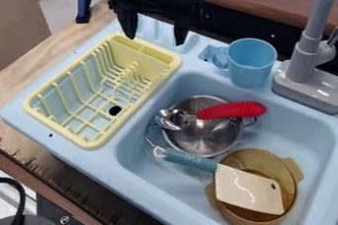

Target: Moved to cleaver to the left side of the sink

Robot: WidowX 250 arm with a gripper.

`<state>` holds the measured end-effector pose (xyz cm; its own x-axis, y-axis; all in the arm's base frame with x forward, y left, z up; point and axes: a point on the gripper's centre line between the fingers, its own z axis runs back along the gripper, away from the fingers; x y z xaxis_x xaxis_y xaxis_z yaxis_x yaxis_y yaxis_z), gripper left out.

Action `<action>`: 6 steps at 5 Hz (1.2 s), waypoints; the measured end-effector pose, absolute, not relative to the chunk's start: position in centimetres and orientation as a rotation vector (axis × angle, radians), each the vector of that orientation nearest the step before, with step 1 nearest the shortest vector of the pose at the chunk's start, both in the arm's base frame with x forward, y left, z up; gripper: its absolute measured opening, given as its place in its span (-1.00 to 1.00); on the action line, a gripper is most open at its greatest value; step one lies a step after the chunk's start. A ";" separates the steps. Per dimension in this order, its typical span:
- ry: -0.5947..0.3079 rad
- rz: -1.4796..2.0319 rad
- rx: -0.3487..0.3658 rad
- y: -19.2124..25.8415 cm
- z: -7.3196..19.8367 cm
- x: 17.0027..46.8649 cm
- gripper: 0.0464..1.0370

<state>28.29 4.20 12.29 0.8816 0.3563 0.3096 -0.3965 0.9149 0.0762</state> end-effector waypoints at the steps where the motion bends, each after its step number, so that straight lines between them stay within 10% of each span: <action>1: -0.261 0.383 0.138 4.1 11.5 27.9 0.92; 4: 0.000 -0.245 0.000 -1.1 10.7 23.7 0.92; 6: -0.014 -0.667 -0.014 -4.8 8.7 19.6 0.92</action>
